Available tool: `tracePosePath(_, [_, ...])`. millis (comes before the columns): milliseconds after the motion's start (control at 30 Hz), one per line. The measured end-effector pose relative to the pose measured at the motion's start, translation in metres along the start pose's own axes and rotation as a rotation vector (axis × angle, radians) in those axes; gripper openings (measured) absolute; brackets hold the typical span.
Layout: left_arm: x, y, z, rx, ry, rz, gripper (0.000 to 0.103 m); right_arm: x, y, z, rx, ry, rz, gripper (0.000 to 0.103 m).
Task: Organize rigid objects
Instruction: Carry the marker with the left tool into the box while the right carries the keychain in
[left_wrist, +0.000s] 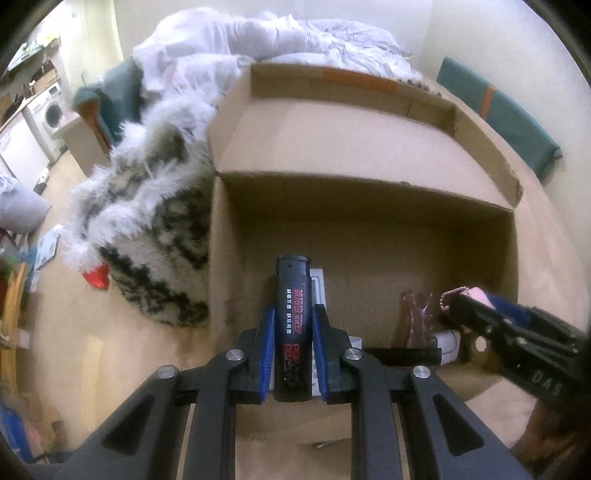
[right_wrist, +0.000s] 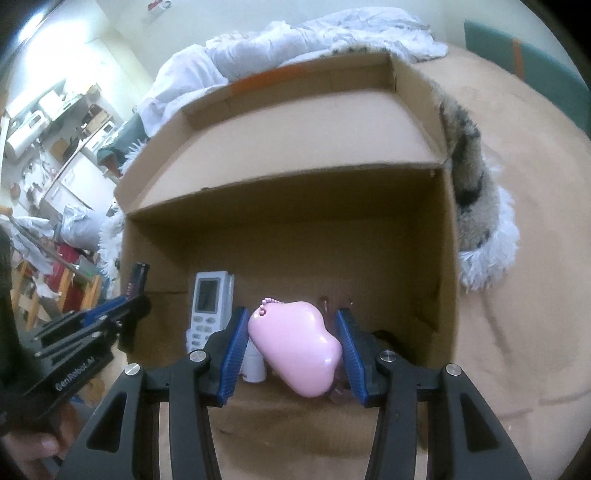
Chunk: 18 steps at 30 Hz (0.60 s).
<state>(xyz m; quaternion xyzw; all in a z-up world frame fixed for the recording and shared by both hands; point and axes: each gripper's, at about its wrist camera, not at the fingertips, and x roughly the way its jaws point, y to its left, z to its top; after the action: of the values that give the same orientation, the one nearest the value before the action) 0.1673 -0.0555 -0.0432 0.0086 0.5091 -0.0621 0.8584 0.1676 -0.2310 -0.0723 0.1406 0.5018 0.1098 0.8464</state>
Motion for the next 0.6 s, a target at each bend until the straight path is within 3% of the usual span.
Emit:
tracePosePath(300, [0.032, -0.006, -0.004, -0.02, 0.037, -0.045, 0.017, 0.024, -0.001, -0.007, -0.013, 0.056, -0.017, 0.05])
tracePosePath(433, [0.04, -0.012, -0.009, 0.023, 0.026, -0.024, 0.018, 0.032, 0.002, -0.008, -0.022, 0.076, -0.02, 0.05])
tracePosePath(600, [0.05, -0.012, -0.01, 0.004, 0.033, -0.002, 0.018, 0.042, 0.007, -0.01, -0.033, 0.109, -0.019, 0.05])
